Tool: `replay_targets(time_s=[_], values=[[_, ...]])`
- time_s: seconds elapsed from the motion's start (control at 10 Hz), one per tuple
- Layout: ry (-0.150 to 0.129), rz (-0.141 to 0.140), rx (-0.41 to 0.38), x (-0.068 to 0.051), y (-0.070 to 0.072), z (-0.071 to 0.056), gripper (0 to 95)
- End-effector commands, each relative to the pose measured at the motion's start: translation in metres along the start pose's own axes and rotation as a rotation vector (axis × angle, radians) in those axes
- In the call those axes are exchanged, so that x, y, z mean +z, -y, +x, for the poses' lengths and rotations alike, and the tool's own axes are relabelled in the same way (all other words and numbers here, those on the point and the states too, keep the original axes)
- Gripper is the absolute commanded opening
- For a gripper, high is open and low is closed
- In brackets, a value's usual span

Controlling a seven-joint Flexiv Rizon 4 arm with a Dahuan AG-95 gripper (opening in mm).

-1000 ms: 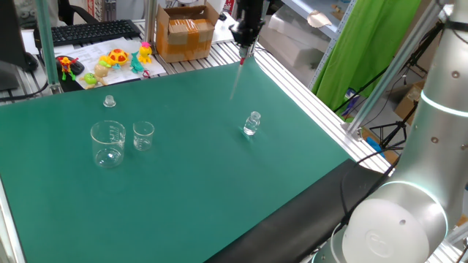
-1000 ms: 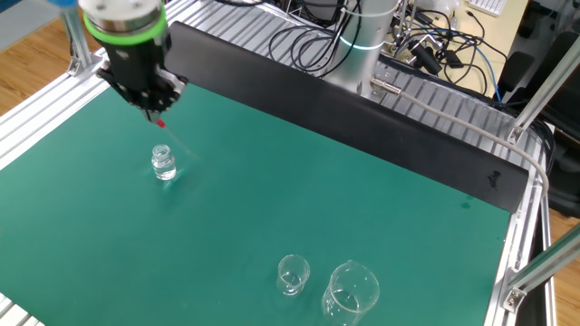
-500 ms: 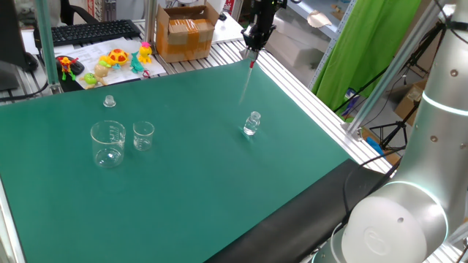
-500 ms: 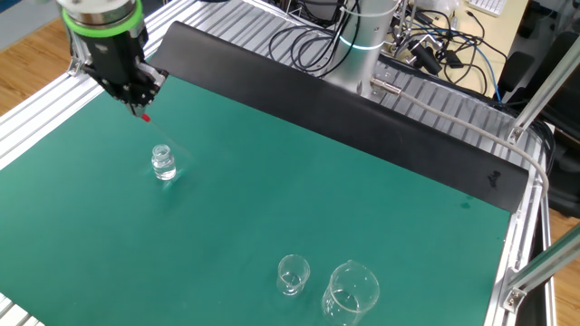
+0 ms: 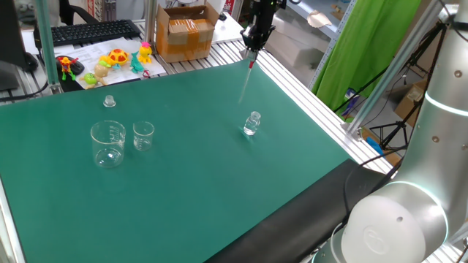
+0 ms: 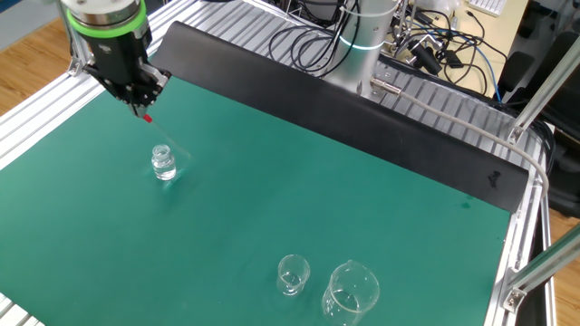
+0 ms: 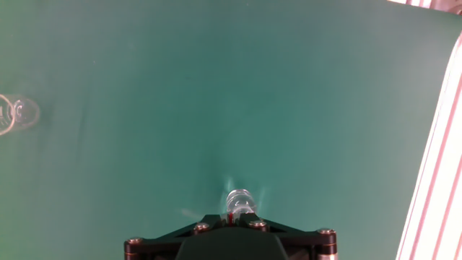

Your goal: Transfer liquid using a dropper

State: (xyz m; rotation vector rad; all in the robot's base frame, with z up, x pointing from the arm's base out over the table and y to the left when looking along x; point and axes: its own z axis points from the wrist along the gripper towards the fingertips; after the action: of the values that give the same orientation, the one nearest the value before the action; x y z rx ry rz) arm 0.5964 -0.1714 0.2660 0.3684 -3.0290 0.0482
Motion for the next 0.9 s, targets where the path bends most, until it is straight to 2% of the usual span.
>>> replay_targets(time_s=[0.1, 0.4, 0.6, 0.9], values=[[-0.008, -0.004, 0.005, -0.0005, 0.0002, -0.0001, 0.0], [-0.014, -0.007, 0.072, -0.0005, 0.0002, -0.0001, 0.0], [-0.019, -0.018, 0.108, -0.0005, 0.0002, -0.0001, 0.0], [-0.013, 0.002, 0.118, 0.0016, 0.0056, -0.0008, 0.0]])
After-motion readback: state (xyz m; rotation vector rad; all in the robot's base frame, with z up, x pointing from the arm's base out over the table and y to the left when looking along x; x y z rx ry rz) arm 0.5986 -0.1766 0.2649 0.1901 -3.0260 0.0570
